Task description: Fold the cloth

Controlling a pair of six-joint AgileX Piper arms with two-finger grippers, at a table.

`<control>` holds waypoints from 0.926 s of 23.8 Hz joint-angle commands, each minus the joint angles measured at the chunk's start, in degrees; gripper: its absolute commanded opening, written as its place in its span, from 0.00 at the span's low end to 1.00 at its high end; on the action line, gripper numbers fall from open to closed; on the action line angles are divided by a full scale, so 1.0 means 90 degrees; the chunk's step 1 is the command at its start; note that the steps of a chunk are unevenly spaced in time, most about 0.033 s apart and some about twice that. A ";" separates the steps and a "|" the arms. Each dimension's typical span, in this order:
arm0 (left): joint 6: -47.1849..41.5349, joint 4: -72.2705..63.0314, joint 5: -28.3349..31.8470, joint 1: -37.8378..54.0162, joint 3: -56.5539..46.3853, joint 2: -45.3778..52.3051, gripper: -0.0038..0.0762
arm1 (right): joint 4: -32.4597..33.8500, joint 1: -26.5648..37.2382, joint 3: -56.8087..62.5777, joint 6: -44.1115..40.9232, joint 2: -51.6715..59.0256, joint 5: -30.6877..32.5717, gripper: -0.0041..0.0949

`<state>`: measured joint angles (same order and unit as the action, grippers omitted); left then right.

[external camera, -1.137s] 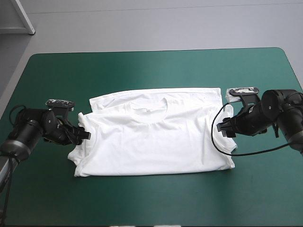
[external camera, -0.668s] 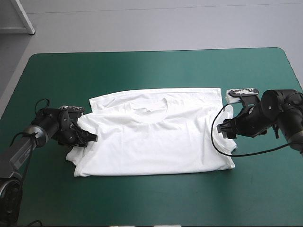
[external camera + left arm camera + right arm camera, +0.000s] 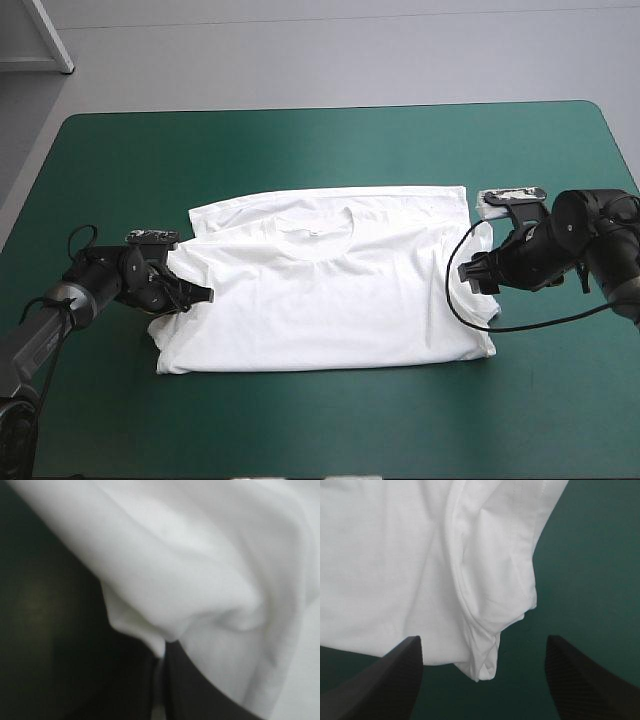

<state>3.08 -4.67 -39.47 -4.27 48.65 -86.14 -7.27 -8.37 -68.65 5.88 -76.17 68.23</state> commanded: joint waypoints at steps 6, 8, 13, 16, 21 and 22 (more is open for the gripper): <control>-0.1633 0.2195 -0.0800 -0.0010 -0.0050 0.1344 0.04 | -0.0063 0.0023 -0.0182 -0.0002 0.0203 -0.0136 0.69; -0.1961 0.2471 -0.0816 -0.0010 -0.0050 0.1605 0.04 | -0.0066 0.0023 -0.0182 -0.0002 0.0203 -0.0151 0.69; -0.1880 0.1880 -0.0577 -0.0010 -0.0050 0.2094 0.04 | -0.0099 0.0023 -0.0182 0.0026 0.0203 -0.0203 0.69; -0.1119 0.1049 -0.0394 -0.0010 -0.0050 0.2107 0.04 | -0.0134 0.0023 -0.0182 0.0026 0.0203 -0.0201 0.69; 0.0550 -0.1026 -0.0057 -0.0010 -0.0063 0.1797 0.04 | -0.0267 0.0023 -0.0182 0.0074 0.0203 -0.0201 0.69; 0.0638 -0.1114 -0.0023 -0.0010 -0.0063 0.1709 0.04 | -0.0276 0.0023 -0.0182 0.0074 0.0203 -0.0201 0.69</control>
<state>4.60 -8.68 -42.99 -4.41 46.64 -70.30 -8.84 -8.37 -68.65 5.97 -76.17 67.68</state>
